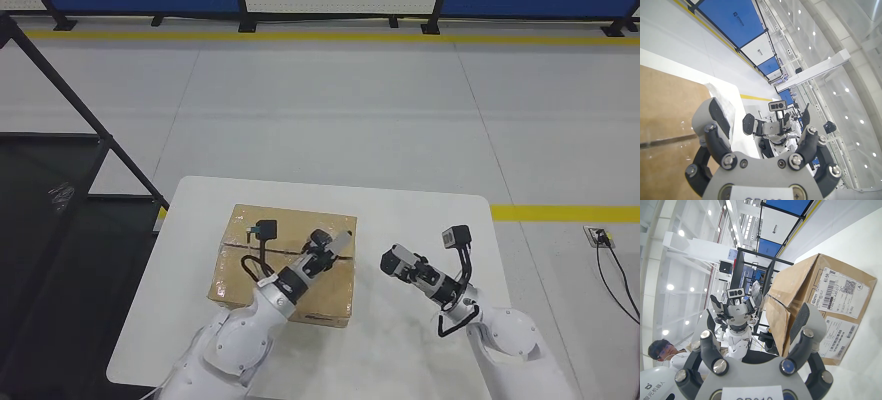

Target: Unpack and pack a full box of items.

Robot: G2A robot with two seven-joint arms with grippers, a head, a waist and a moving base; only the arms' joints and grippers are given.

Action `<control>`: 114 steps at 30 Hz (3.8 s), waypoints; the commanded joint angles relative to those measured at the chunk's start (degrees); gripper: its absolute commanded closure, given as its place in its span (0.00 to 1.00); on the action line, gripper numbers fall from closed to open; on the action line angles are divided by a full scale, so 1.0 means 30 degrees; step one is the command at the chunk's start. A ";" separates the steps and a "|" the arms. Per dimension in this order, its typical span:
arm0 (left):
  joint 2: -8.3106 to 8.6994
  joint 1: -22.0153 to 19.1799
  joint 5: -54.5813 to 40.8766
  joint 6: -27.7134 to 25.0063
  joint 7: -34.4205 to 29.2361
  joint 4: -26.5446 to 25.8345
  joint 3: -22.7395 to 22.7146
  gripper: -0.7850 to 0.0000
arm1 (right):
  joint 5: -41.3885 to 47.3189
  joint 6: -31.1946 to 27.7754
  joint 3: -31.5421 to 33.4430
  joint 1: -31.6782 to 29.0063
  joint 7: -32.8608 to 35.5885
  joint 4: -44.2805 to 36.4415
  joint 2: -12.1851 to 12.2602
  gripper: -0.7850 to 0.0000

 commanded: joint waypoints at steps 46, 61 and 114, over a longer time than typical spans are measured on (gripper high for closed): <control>-0.0899 -0.0051 -0.1945 -0.1242 0.0246 -0.1229 -0.1986 0.00 | 0.0793 -0.0454 -0.0073 0.0012 -0.0100 -0.0807 0.0512 0.00; 0.0465 0.5846 -0.7539 -0.2777 -0.4453 -0.3139 -1.3341 0.00 | 0.1273 0.3375 -0.2310 0.2179 -0.1143 -0.0927 0.0150 0.00; 0.0805 0.4987 -0.7996 -0.3271 -0.5869 0.2733 -1.0798 0.00 | 0.1589 0.6805 -0.9979 0.7727 -0.4531 0.4795 -0.2610 0.00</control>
